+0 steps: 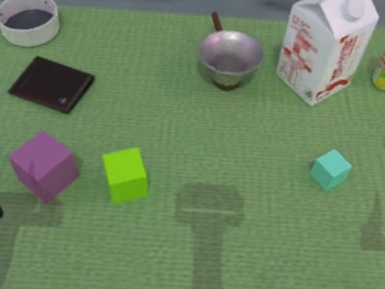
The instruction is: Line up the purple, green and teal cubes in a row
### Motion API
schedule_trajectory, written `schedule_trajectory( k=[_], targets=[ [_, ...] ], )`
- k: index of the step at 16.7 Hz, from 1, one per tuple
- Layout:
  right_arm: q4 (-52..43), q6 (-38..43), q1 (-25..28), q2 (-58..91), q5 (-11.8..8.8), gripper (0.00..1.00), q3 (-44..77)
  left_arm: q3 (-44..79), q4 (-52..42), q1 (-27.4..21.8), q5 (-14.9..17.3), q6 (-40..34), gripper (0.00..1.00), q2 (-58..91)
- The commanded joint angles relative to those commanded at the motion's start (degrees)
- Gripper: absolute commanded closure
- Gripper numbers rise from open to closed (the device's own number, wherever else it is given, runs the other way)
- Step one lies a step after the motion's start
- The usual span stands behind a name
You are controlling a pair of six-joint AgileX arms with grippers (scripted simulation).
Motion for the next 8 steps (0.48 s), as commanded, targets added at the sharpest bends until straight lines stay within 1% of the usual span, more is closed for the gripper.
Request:
schedule_trajectory(
  k=[4, 8],
  targets=[
    [-1.2, -0.34, 0.42, 1.75, -0.09, 0.0, 1.72, 0.0, 0.0, 0.0, 0.0, 0.0, 0.0, 0.0],
    [-8.01, -2.24, 2.37, 12.59, -0.23, 0.0, 12.05, 0.0, 0.0, 0.0, 0.0, 0.0, 0.0, 0.0]
  ],
)
